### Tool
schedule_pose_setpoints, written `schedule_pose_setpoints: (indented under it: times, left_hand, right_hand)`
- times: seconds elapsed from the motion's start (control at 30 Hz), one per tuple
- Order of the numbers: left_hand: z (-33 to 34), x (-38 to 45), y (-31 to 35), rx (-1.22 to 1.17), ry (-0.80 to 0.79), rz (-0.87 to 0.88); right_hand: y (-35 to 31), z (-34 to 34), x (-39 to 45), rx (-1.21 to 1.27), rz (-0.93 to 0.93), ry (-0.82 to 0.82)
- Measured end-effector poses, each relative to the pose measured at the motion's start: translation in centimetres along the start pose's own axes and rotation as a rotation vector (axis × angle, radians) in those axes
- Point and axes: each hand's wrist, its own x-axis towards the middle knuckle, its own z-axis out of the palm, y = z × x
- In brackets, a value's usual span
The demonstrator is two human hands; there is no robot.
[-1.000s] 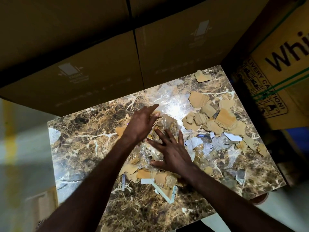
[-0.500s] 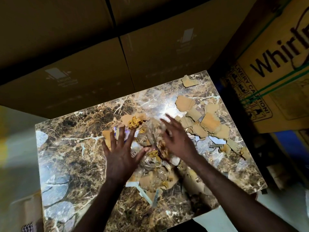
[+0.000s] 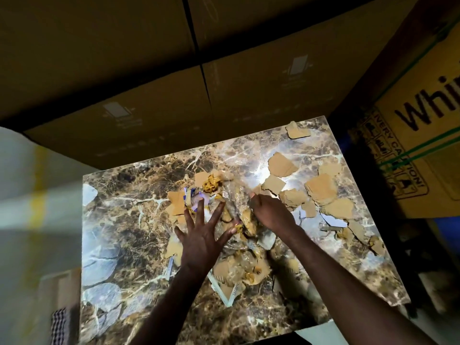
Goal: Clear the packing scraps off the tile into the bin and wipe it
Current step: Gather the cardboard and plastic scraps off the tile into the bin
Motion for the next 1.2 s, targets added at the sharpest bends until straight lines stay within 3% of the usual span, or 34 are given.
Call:
schedule_pose_setpoints:
  times: [0.07,0.17,0.27,0.4,0.47,0.6,1.03,1.2]
  left_hand:
    - [0.1,0.2,0.2,-0.003,0.003,0.016]
    - [0.7,0.4,0.0,0.021,0.017,-0.009]
    - [0.9,0.3,-0.1,0.011,0.027,-0.015]
    - [1.4,0.1,-0.4,-0.027,0.040,-0.020]
    - [1.7,0.0,-0.4,-0.034,0.038,-0.031]
    - [2.3,-0.2,-0.2,-0.072,0.042,-0.032]
    - [2.6,0.1,0.2,-0.081,0.036,-0.053]
    - [2.6,-0.1,-0.1,-0.123,0.054,-0.043]
  right_hand:
    - [0.5,-0.6,0.2,0.069,0.016,0.051]
    - [1.8,-2.6,1.4,0.191,0.051,0.284]
    - [4.1,-5.4,4.4,0.160,0.012,0.424]
    - [9.2,-6.7,10.0,-0.194,-0.052,0.198]
    - [9.5,-6.3,10.5,-0.232,-0.068,0.128]
    - [7.9,-4.3,8.7,-0.128,-0.176,0.101]
    - [6.1,-2.1,5.6,0.247,-0.219,0.074]
    - [5.8,-5.4,6.2,0.308,-0.170,0.248]
